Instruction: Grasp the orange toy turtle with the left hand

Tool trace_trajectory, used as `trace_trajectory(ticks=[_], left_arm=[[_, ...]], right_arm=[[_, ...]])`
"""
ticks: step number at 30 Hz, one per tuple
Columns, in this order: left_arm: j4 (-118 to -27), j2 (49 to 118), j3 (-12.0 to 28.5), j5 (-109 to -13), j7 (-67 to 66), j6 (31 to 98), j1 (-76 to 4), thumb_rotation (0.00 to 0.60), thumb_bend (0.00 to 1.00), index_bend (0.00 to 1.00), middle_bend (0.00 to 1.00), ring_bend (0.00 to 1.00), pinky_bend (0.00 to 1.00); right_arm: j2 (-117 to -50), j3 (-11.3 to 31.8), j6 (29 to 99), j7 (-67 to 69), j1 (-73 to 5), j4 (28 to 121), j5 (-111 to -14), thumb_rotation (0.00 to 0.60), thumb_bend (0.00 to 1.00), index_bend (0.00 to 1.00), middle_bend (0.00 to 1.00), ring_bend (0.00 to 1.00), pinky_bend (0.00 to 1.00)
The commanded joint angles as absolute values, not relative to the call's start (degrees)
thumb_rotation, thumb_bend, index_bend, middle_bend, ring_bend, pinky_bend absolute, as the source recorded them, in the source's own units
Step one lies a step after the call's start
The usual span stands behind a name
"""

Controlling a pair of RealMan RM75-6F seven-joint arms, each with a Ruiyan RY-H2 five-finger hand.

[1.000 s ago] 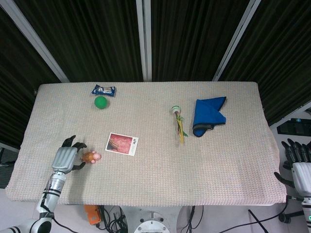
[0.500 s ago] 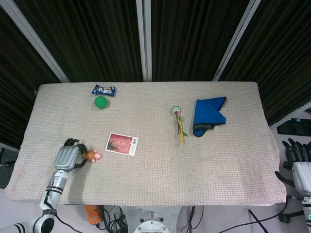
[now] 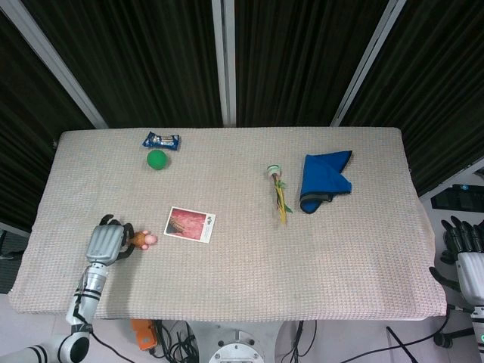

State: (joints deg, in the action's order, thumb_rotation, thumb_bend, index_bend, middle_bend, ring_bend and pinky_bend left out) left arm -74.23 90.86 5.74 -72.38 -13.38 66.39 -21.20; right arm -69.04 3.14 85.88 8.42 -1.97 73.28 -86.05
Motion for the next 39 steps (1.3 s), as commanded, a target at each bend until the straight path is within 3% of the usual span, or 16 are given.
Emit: trace_trajectory(ticks=[1, 8, 14, 30, 39], left_arm=[[-75.64, 89.69, 5.35, -72.67, -13.50, 66.06, -21.22, 0.600, 0.32, 0.61, 0.61, 0.33, 0.17], [-80.75, 85.65, 4.81, -73.51, -14.97, 67.44, -20.57, 0.600, 0.26, 0.41, 0.36, 0.18, 0.16], [-86.57, 81.96, 4.76, -70.54, -19.58, 66.42, -20.52, 0.600, 0.25, 0.36, 0.28, 0.09, 0.15], [-81.36, 85.74, 5.05, -69.91, -16.68, 63.02, -22.79, 0.600, 0.25, 0.35, 0.31, 0.09, 0.15], [-80.27, 86.42, 4.80, -70.50, -15.46, 62.31, -23.43, 0.600, 0.31, 0.42, 0.39, 0.10, 0.13]], right_arm=[[-69.05, 3.11, 85.87, 8.46, -1.96, 73.31, -86.06, 0.600, 0.10, 0.00, 0.00, 0.00, 0.00], [-68.89, 3.01, 86.01, 8.87, -1.80, 73.23, -86.16, 0.600, 0.10, 0.00, 0.00, 0.00, 0.00], [-69.02, 2.83, 85.70, 9.27, -1.86, 73.03, -86.29, 0.600, 0.10, 0.00, 0.00, 0.00, 0.00], [-68.81, 3.10, 85.24, 9.95, -1.89, 72.60, -85.68, 0.600, 0.10, 0.00, 0.00, 0.00, 0.00], [-69.43, 2.95, 83.88, 9.89, -2.38, 71.87, -85.40, 0.600, 0.10, 0.00, 0.00, 0.00, 0.00]])
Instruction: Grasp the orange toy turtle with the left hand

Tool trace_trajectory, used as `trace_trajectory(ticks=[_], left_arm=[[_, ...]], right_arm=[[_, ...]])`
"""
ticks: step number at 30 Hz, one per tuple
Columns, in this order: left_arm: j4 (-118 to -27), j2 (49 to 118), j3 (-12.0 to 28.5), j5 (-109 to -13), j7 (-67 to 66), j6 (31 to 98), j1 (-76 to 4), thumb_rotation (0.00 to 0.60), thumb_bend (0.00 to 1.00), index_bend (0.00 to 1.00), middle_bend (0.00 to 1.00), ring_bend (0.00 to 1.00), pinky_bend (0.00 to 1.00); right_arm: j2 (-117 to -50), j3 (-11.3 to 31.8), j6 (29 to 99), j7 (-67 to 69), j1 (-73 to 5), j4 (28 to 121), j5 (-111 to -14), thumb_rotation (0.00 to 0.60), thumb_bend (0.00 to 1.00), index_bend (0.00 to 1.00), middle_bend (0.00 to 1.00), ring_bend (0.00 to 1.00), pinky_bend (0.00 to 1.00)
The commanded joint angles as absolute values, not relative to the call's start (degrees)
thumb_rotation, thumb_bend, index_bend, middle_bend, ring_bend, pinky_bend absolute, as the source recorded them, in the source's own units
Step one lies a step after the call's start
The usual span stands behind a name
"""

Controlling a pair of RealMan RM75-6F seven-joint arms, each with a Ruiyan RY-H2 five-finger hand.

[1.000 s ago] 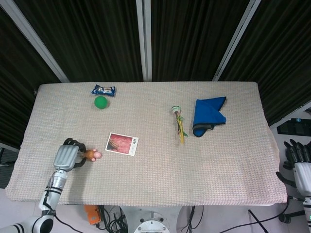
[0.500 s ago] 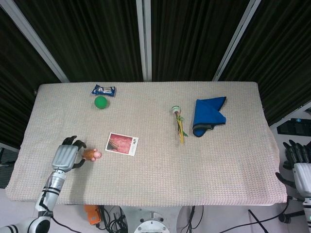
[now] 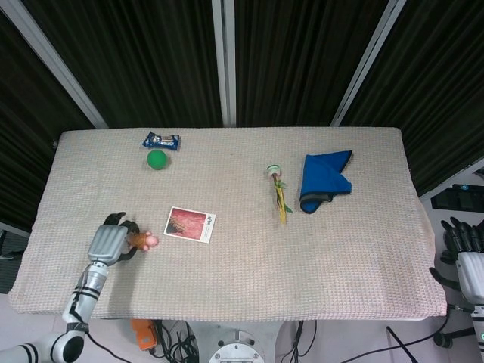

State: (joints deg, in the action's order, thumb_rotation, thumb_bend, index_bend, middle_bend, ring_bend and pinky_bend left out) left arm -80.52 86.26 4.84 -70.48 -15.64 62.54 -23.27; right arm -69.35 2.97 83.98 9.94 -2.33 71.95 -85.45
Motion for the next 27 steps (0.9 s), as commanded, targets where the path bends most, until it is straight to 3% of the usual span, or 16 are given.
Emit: trace_trajectory(ticks=[1, 13, 19, 22, 26, 27], left_arm=[[-80.08, 86.54, 4.81, -70.48, -15.33, 62.20, -23.50, 0.600, 0.32, 0.42, 0.41, 0.11, 0.13], [-75.08, 89.76, 5.42, -69.59, -13.82, 62.52, -23.61, 0.600, 0.41, 0.73, 0.72, 0.40, 0.18], [-75.45, 89.47, 5.28, -69.79, -14.24, 62.77, -23.58, 0.600, 0.42, 0.73, 0.72, 0.40, 0.18], [-77.16, 88.23, 4.90, -69.75, -14.75, 62.19, -23.62, 0.600, 0.39, 0.62, 0.60, 0.33, 0.17], [-81.57, 84.58, 3.96, -69.77, -15.09, 60.51, -23.77, 0.600, 0.30, 0.28, 0.23, 0.08, 0.13], [-82.32, 83.99, 3.90, -69.71, -15.31, 60.52, -23.73, 0.600, 0.29, 0.24, 0.19, 0.05, 0.13]], right_arm=[[-69.46, 2.97, 83.82, 9.87, -2.38, 71.84, -85.33, 0.600, 0.10, 0.00, 0.00, 0.00, 0.00], [-69.25, 3.14, 83.70, 9.80, -2.30, 71.96, -84.89, 0.600, 0.10, 0.00, 0.00, 0.00, 0.00], [-69.16, 3.17, 83.99, 10.00, -2.18, 71.97, -84.95, 0.600, 0.10, 0.00, 0.00, 0.00, 0.00], [-69.09, 3.19, 84.22, 10.12, -2.09, 72.02, -85.01, 0.600, 0.10, 0.00, 0.00, 0.00, 0.00], [-69.03, 3.15, 84.44, 10.28, -1.97, 72.00, -85.10, 0.600, 0.10, 0.00, 0.00, 0.00, 0.00], [-69.03, 3.15, 84.46, 10.29, -1.96, 72.01, -85.11, 0.600, 0.10, 0.00, 0.00, 0.00, 0.00]])
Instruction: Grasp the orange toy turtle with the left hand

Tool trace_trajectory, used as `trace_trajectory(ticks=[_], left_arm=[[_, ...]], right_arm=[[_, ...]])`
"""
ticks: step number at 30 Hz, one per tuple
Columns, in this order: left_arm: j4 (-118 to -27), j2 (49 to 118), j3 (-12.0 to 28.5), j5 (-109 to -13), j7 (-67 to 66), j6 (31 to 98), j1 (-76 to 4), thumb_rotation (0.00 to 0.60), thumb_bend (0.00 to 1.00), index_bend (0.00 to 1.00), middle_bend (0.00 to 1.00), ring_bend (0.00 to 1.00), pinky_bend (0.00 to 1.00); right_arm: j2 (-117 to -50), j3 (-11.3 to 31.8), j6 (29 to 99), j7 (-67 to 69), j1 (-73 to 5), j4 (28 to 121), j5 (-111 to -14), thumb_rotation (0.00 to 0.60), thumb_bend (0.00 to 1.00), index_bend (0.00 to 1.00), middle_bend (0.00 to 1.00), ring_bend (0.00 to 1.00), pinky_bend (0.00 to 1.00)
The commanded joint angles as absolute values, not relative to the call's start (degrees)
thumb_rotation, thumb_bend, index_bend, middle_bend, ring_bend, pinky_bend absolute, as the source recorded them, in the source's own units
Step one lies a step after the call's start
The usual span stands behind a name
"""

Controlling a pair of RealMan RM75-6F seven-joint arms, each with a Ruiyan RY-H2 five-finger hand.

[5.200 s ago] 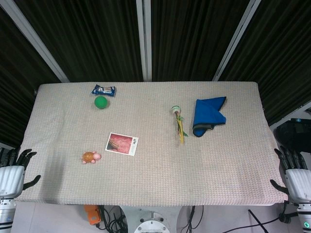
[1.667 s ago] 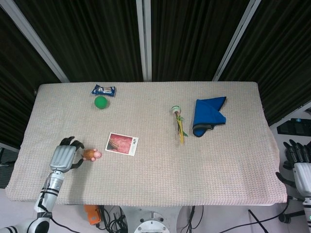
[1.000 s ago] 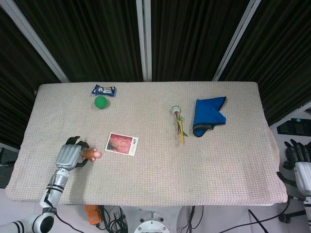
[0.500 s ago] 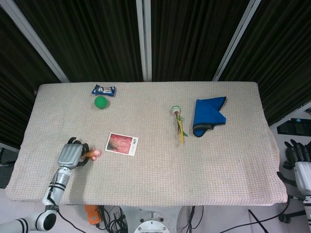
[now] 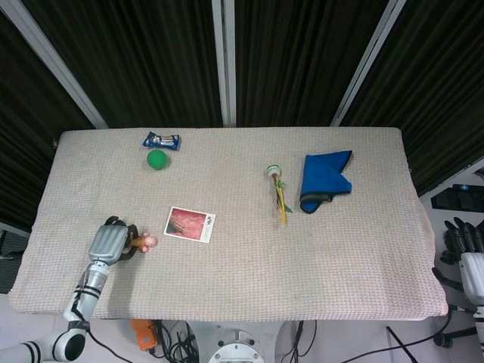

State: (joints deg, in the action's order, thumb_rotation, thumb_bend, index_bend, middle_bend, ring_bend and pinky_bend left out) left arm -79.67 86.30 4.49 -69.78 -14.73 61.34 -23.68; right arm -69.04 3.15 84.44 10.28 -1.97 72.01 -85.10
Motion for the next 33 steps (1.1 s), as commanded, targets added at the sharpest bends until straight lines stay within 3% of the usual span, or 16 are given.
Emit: trace_trajectory(ticks=[1, 9, 20, 33], left_arm=[[-82.93, 83.53, 3.89, -69.62, -15.49, 60.64, -23.68, 0.600, 0.29, 0.19, 0.14, 0.02, 0.12], [-86.59, 81.32, 3.57, -68.94, -17.27, 60.60, -23.85, 0.600, 0.29, 0.16, 0.10, 0.00, 0.11], [-82.48, 84.86, 4.17, -70.64, -14.65, 61.60, -24.56, 0.600, 0.30, 0.31, 0.26, 0.06, 0.17], [-78.65, 86.95, 3.84, -73.01, -13.06, 60.61, -26.00, 0.600, 0.31, 0.34, 0.28, 0.10, 0.20]], right_arm=[[-69.04, 3.13, 84.48, 10.32, -1.94, 71.98, -85.14, 0.600, 0.10, 0.00, 0.00, 0.00, 0.00], [-69.20, 3.01, 84.56, 10.42, -1.93, 71.87, -85.37, 0.600, 0.10, 0.00, 0.00, 0.00, 0.00], [-69.32, 3.03, 83.83, 10.39, -2.10, 71.56, -85.02, 0.600, 0.10, 0.00, 0.00, 0.00, 0.00], [-69.44, 3.16, 82.96, 10.20, -2.47, 71.34, -84.62, 0.600, 0.10, 0.00, 0.00, 0.00, 0.00]])
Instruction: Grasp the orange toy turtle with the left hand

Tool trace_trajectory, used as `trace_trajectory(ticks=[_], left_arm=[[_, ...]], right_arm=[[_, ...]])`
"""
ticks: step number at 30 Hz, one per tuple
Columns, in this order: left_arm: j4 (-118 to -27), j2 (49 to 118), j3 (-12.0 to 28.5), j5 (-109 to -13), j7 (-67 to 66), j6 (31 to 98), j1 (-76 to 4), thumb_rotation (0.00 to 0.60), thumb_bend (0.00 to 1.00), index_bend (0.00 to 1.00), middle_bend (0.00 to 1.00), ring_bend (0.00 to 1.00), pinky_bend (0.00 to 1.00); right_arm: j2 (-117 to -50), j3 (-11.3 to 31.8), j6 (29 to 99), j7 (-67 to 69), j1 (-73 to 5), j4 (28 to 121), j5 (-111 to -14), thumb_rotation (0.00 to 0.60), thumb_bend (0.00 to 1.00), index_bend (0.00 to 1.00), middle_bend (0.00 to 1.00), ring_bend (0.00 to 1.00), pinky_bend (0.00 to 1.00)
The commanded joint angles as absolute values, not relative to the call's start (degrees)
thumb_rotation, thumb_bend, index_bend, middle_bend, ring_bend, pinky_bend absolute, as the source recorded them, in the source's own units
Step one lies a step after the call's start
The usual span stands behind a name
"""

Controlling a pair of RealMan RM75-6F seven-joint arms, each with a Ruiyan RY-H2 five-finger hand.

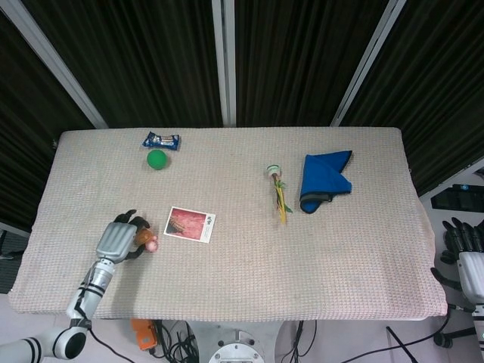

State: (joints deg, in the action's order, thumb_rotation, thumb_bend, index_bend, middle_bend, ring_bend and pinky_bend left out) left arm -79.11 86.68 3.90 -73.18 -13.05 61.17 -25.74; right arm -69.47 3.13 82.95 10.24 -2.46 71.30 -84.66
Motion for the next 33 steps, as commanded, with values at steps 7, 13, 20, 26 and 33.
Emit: trace_trajectory(ticks=[7, 13, 20, 26, 33], left_arm=[[-77.24, 87.66, 3.82, -72.59, -12.30, 59.89, -26.19, 0.600, 0.32, 0.43, 0.35, 0.22, 0.30], [-75.09, 88.88, 3.83, -72.91, -11.53, 60.27, -26.13, 0.600, 0.36, 0.62, 0.53, 0.42, 0.50], [-72.79, 90.27, 4.07, -71.56, -11.54, 59.72, -25.94, 0.600, 0.40, 0.74, 0.65, 0.53, 0.60], [-74.42, 89.33, 3.91, -71.84, -12.25, 60.25, -25.72, 0.600, 0.38, 0.65, 0.60, 0.48, 0.55], [-81.18, 83.73, 2.36, -73.04, -14.32, 61.08, -24.88, 0.600, 0.23, 0.10, 0.07, 0.02, 0.16]], right_arm=[[-69.22, 3.31, 82.88, 10.21, -2.40, 71.43, -84.25, 0.600, 0.10, 0.00, 0.00, 0.00, 0.00], [-69.37, 3.21, 82.56, 10.09, -2.52, 71.40, -84.28, 0.600, 0.10, 0.00, 0.00, 0.00, 0.00], [-69.22, 3.31, 82.92, 10.21, -2.29, 71.42, -84.12, 0.600, 0.10, 0.00, 0.00, 0.00, 0.00], [-69.17, 3.28, 83.18, 10.36, -2.22, 71.54, -84.32, 0.600, 0.10, 0.00, 0.00, 0.00, 0.00], [-68.86, 3.20, 83.97, 9.99, -2.09, 72.34, -84.92, 0.600, 0.10, 0.00, 0.01, 0.00, 0.00]])
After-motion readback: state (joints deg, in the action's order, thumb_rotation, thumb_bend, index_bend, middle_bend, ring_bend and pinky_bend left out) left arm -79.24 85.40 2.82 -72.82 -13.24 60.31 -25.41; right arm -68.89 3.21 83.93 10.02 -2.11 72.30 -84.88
